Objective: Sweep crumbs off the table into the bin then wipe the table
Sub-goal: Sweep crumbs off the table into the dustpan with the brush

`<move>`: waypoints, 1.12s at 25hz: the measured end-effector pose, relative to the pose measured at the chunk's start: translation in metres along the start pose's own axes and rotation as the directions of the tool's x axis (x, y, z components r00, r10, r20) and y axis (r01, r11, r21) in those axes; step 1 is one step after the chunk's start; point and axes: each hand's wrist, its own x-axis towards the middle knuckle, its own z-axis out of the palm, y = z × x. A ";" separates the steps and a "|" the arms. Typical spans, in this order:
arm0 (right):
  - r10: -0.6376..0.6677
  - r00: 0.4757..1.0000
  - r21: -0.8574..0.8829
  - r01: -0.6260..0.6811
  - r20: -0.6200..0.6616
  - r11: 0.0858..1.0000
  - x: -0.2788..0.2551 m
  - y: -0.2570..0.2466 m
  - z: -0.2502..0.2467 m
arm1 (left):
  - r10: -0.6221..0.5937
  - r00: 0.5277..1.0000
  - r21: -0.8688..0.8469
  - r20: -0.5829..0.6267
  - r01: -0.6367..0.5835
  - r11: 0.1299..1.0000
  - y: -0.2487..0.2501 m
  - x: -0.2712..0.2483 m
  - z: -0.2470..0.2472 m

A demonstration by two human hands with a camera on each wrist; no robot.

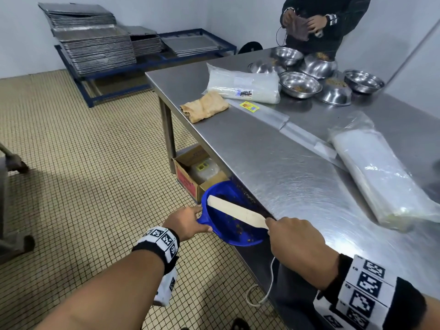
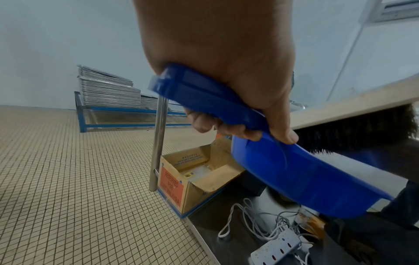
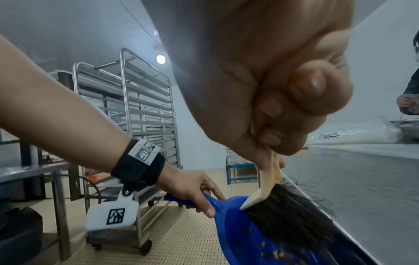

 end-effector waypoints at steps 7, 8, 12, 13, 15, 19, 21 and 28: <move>0.036 0.994 0.079 -0.028 -0.103 0.996 0.016 0.004 -0.012 | 0.023 0.999 0.017 -0.034 -0.023 1.000 -0.003 0.003 0.000; 0.040 0.993 0.089 -0.031 -0.109 0.996 0.020 0.004 -0.011 | 0.023 0.999 0.024 -0.040 -0.022 0.999 -0.002 0.004 0.001; 0.039 0.993 0.067 -0.032 -0.111 0.997 0.032 0.004 0.003 | 0.023 0.999 0.018 -0.037 -0.022 1.000 -0.002 0.007 0.003; 0.043 0.993 0.064 -0.037 -0.109 0.997 0.034 0.005 0.007 | 0.020 0.999 0.013 -0.036 -0.020 1.000 -0.002 0.008 0.003; 0.040 0.994 0.059 -0.034 -0.099 0.998 0.034 0.007 0.014 | 0.019 0.999 -0.002 -0.039 -0.019 1.000 -0.002 0.008 0.003; 0.024 0.997 0.084 -0.017 -0.076 0.996 0.030 0.004 0.024 | 0.027 0.999 0.020 -0.031 -0.026 0.999 0.001 0.005 0.006; 0.028 0.997 0.112 -0.020 -0.067 0.993 0.030 0.001 0.029 | 0.033 0.999 0.020 -0.035 -0.032 0.999 0.001 0.004 0.008; 0.015 1.000 0.241 -0.011 -0.015 0.970 0.027 -0.003 0.035 | -0.004 1.000 -0.007 -0.022 0.004 1.000 -0.005 0.000 0.008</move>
